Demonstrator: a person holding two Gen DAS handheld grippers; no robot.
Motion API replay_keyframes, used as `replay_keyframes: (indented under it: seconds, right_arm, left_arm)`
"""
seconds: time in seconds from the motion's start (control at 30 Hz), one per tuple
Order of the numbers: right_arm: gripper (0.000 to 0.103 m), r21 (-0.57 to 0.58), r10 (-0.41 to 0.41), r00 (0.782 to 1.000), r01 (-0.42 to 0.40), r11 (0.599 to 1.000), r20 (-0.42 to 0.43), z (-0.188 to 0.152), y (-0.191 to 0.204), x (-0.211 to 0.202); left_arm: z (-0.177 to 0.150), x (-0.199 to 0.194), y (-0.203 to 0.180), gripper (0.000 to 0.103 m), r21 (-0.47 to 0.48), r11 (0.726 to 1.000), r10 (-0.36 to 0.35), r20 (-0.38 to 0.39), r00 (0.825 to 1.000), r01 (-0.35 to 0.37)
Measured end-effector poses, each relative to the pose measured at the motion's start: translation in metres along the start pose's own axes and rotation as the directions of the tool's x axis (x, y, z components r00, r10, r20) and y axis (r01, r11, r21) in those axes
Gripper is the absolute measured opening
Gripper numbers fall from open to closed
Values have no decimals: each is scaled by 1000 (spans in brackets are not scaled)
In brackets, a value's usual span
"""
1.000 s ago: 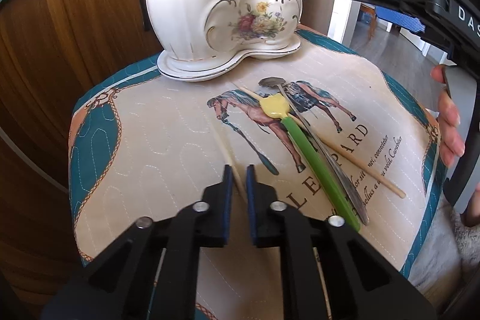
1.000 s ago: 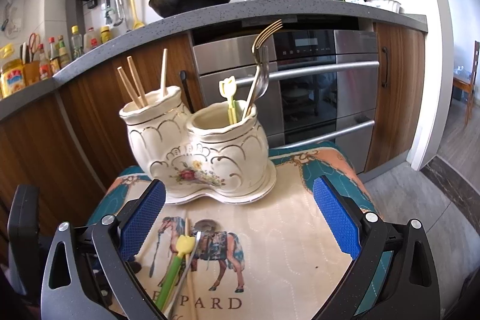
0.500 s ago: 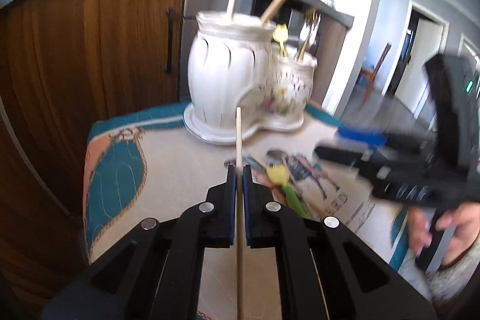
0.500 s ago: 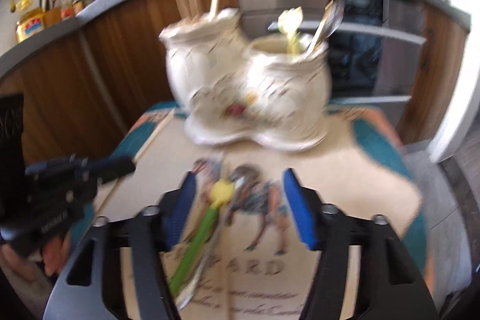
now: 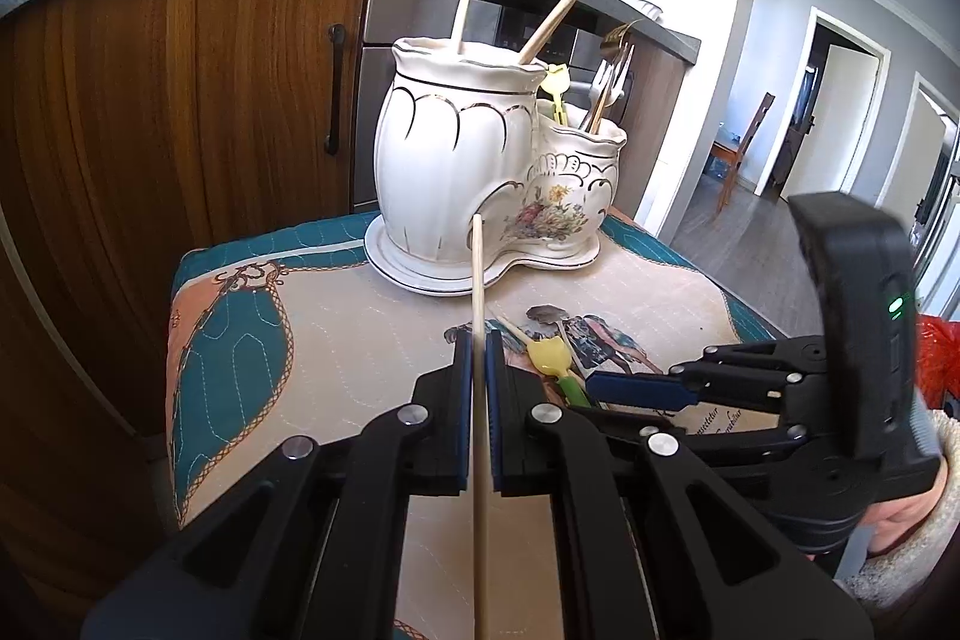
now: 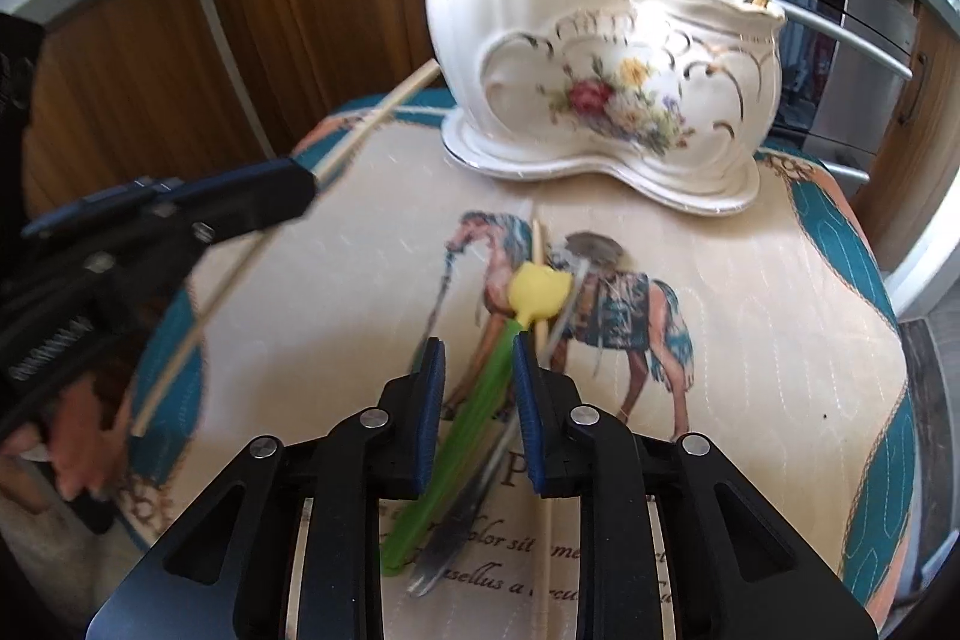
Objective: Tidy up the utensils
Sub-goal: 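Grasp a chopstick with the left tool while the right grasps the green-handled yellow spoon, then carry chopstick into tall cup with left tool while right carries green spoon into short cup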
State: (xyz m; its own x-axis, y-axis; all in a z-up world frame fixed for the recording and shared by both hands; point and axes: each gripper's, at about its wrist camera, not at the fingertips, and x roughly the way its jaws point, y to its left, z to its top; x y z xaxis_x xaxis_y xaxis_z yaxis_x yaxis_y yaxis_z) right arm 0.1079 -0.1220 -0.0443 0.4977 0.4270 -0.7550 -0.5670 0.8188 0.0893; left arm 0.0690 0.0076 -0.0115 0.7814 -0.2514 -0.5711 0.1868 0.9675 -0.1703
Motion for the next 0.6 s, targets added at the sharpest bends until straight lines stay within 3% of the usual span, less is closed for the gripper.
replay_keyframes:
  seconds: [0.27, 0.4, 0.6]
  right_arm:
    - [21, -43, -34, 999, 34, 998, -1, 1, 8, 12]
    - [10, -33, 5, 1000, -4, 999, 8, 1, 6, 11]
    - [10, 2, 55, 996, -55, 998, 71, 6, -2, -5]
  left_arm:
    - [0, 0, -2, 4, 3, 1000, -5, 6, 1000, 5]
    - [0, -1, 0, 4, -2, 1000, 0, 13, 1000, 0]
    - [1, -6, 2, 4, -12, 1000, 0, 45, 999, 1]
